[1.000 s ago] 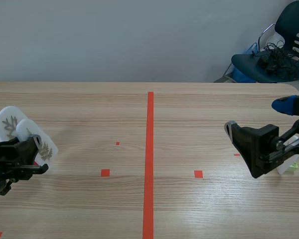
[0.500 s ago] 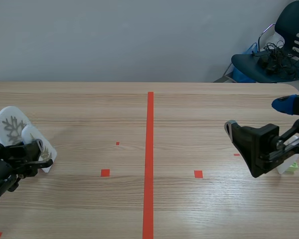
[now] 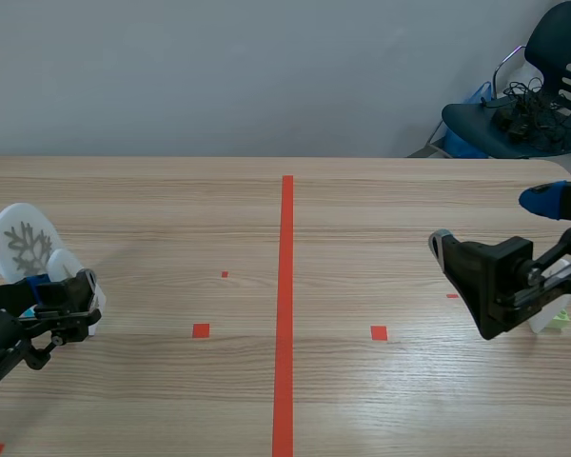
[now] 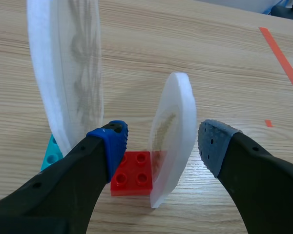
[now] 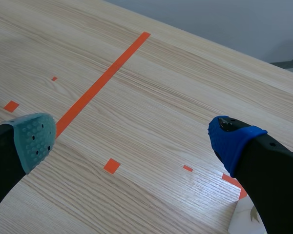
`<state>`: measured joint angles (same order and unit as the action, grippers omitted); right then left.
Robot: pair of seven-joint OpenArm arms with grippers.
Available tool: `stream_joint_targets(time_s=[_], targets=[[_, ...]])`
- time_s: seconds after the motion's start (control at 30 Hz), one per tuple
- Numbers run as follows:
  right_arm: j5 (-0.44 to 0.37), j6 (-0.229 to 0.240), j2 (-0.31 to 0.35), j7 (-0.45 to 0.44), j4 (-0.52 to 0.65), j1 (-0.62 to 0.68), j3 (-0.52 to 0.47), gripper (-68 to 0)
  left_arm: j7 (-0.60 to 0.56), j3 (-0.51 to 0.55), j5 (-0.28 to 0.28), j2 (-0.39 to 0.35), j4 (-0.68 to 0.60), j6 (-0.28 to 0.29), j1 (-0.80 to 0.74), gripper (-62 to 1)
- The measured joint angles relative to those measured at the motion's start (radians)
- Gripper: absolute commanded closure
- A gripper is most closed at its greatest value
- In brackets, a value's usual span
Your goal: Do the leaf sorting experiment
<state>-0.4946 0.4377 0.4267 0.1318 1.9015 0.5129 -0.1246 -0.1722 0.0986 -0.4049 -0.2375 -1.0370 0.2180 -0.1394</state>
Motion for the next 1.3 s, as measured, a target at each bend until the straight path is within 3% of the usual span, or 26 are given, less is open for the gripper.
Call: stream_joint_targets(time_s=[0.27, 0.6, 0.67, 0.73, 0.83, 0.87, 1.2, 1.3], targets=[[0.000, 0.000, 0.000, 0.000, 0.000, 0.000, 0.000, -65.5, 0.004, 0.002, 0.011, -0.020, -0.111, 0.008, -0.045, -33.9], [0.000, 0.000, 0.000, 0.000, 0.000, 0.000, 0.000, -65.5, 0.031, 0.158, 0.011, -0.090, -0.507, 0.025, -0.303, -33.9], [0.000, 0.000, 0.000, 0.000, 0.000, 0.000, 0.000, -65.5, 0.074, 0.220, 0.011, -0.098, -0.621, 0.076, -0.346, -37.0], [0.000, 0.000, 0.000, 0.000, 0.000, 0.000, 0.000, -65.5, 0.115, 0.274, 0.010, -0.105, -0.726, 0.171, -0.382, -44.8], [0.000, 0.000, 0.000, 0.000, 0.000, 0.000, -0.014, -65.5, 0.135, 0.285, 0.011, -0.135, -0.819, 0.396, -0.436, -61.7], [0.000, 0.000, 0.000, 0.000, 0.000, 0.000, -0.024, -65.5, 0.135, 0.275, 0.012, -0.142, -0.830, 0.467, -0.453, -62.3], [-0.072, 0.004, 0.000, 0.088, 0.006, 0.004, -0.143, -67.9, 0.145, 0.116, 0.013, -0.145, -0.786, 0.475, -0.514, -62.3], [-0.083, 0.004, 0.000, 0.088, 0.061, 0.035, -0.157, -67.9, 0.146, 0.085, 0.000, -0.145, -0.786, 0.438, -0.511, -62.3]])
